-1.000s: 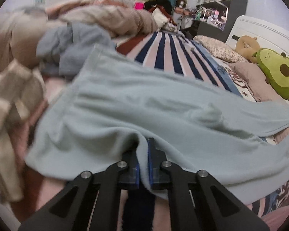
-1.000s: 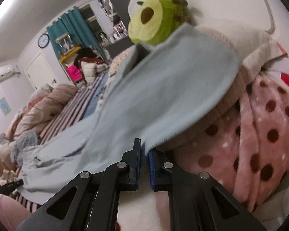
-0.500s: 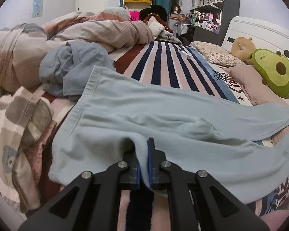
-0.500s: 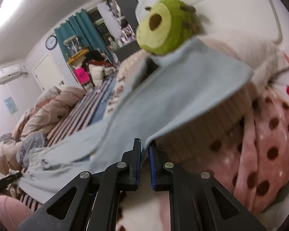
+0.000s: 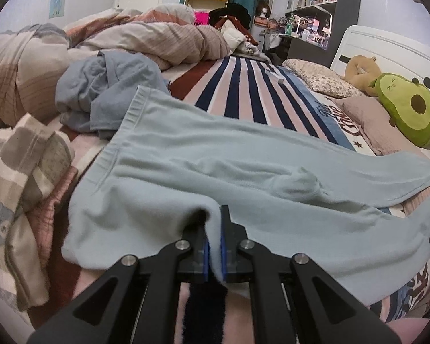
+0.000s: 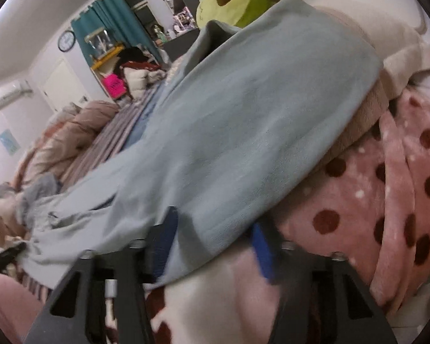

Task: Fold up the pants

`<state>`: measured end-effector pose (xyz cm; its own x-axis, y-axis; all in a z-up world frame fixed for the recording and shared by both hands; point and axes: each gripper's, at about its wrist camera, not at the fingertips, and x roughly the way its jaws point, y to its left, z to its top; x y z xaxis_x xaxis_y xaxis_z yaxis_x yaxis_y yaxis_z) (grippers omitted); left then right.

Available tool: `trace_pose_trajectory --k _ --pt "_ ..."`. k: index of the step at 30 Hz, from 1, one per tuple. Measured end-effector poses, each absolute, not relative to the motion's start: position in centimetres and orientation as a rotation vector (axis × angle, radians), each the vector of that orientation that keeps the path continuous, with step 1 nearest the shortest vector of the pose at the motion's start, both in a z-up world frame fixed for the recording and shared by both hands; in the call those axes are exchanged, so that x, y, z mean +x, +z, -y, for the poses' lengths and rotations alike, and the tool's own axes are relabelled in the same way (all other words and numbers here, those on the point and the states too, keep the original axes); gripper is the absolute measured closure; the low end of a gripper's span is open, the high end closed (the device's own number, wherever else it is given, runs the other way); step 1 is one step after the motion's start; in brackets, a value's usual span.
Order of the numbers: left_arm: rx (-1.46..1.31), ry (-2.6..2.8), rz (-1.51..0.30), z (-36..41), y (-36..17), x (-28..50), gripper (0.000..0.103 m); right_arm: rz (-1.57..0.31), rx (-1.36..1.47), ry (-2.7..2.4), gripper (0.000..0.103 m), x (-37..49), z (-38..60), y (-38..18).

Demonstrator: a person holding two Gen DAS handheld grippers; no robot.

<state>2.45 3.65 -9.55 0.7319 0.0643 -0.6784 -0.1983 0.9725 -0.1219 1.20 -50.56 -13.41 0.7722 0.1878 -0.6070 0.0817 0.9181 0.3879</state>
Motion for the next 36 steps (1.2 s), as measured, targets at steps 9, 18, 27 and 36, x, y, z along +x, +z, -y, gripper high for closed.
trace_pose_trajectory --k 9,18,27,36 --pt "-0.191 0.115 -0.688 -5.4 -7.4 4.0 0.099 -0.590 0.404 0.102 0.099 1.1 50.3 -8.8" --pt "-0.141 0.077 -0.620 -6.2 -5.1 9.6 0.099 -0.535 0.218 0.072 0.101 7.8 47.5 -3.2" --pt "-0.104 0.085 -0.646 -6.4 -5.2 17.6 0.099 -0.558 0.067 0.022 0.101 16.6 44.0 -1.8" --pt "-0.021 0.113 -0.764 -6.2 -8.7 23.6 0.098 -0.655 -0.070 -0.053 0.101 21.6 42.5 -4.7"
